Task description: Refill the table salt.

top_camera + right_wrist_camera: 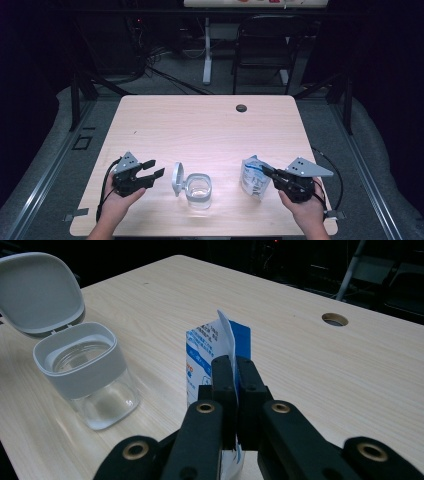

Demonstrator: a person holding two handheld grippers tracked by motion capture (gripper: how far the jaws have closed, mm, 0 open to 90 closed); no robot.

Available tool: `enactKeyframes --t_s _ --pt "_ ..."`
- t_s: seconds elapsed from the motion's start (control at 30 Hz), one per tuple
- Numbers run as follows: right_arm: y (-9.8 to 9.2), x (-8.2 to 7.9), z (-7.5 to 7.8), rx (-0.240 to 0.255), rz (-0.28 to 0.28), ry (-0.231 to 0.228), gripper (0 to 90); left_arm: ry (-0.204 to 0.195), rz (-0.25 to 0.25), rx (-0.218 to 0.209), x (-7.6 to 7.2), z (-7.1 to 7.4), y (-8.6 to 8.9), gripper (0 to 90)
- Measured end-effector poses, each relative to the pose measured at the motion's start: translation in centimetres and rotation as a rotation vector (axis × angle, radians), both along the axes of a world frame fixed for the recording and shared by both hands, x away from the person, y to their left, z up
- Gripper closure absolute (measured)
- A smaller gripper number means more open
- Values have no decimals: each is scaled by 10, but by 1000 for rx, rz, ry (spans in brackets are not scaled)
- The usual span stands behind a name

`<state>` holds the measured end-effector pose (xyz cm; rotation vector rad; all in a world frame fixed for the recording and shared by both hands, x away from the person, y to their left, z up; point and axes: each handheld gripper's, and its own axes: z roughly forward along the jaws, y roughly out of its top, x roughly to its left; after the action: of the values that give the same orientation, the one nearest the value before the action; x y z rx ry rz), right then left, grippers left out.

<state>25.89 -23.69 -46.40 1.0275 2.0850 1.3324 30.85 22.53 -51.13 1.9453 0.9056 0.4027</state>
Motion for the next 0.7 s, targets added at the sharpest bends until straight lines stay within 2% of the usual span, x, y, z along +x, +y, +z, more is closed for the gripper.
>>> enactKeyframes --t_s 0.13,0.37,0.4,0.53,0.6,0.63,0.7 --pt "0 0 -2 35 -4 -5 885 -1 1 -1 0 0 0 503" --pt "-3 1 -3 41 -3 12 866 -1 1 1 0 0 0 503" --pt "-3 1 -4 53 -5 16 863 -1 1 0 0 0 0 503" --pt "-2 2 -6 55 -3 24 857 -3 2 -2 0 1 0 503" --pt "-2 3 -7 40 -2 30 850 -4 2 -1 0 1 0 502" --pt "0 3 -8 56 -5 30 843 -3 2 -1 0 1 0 503" --pt "-1 3 -9 49 -4 35 835 -4 2 -1 0 1 0 502"
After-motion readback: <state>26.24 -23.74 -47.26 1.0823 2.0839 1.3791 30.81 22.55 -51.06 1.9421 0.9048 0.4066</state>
